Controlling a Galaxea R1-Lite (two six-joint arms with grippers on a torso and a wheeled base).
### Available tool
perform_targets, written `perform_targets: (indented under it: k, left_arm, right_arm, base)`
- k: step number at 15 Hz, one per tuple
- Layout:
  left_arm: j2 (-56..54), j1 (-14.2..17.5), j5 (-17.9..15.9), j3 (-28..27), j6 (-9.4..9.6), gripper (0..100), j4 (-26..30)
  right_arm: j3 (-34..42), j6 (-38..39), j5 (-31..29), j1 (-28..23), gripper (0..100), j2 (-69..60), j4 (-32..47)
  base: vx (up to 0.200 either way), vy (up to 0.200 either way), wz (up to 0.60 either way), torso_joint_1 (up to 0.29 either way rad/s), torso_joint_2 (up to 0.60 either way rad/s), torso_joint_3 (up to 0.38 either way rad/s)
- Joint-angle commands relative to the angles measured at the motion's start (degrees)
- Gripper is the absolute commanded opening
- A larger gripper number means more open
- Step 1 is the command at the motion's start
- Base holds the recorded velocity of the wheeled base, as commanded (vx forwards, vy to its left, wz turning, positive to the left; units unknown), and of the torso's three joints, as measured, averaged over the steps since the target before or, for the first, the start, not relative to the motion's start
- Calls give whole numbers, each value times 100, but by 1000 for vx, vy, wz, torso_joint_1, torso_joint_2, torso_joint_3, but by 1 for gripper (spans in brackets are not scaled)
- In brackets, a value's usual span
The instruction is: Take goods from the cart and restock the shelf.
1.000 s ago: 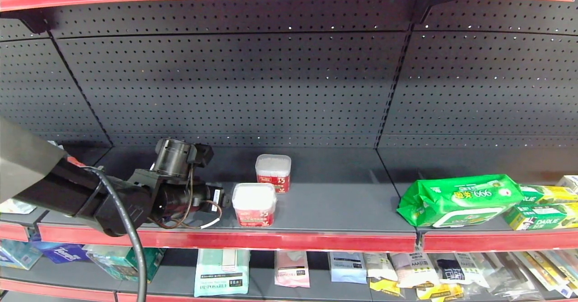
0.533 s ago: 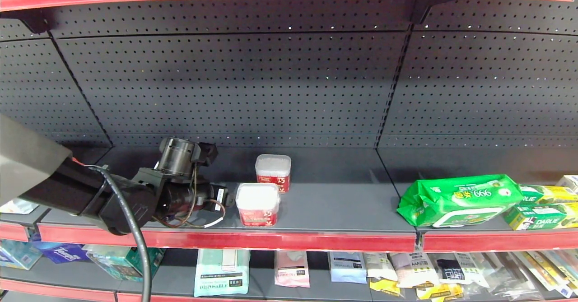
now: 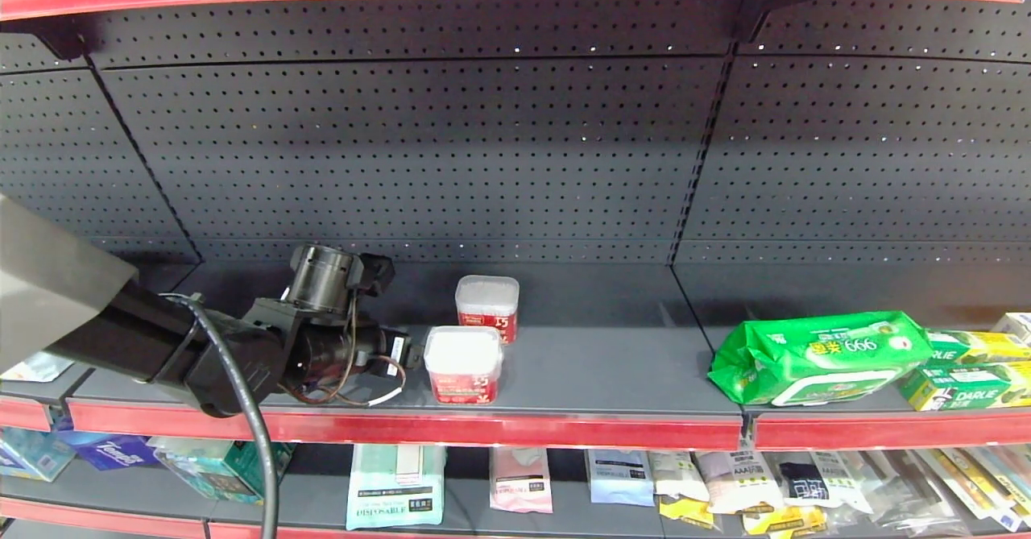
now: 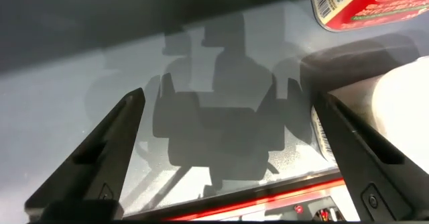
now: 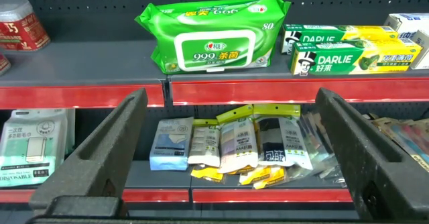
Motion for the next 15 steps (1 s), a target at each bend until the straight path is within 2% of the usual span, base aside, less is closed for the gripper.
perform_targets:
  k: [1, 15]
  left_arm:
    - [19, -42, 4, -43, -4, 100, -3]
    - [90, -130, 4, -148, -4, 100, -3]
  right_arm:
    - [0, -1, 1, -1, 100, 7, -1]
    - [0, -1, 1, -1, 100, 7, -1]
  base:
    - [0, 0, 0, 0, 0, 0]
    - [0, 0, 0, 0, 0, 0]
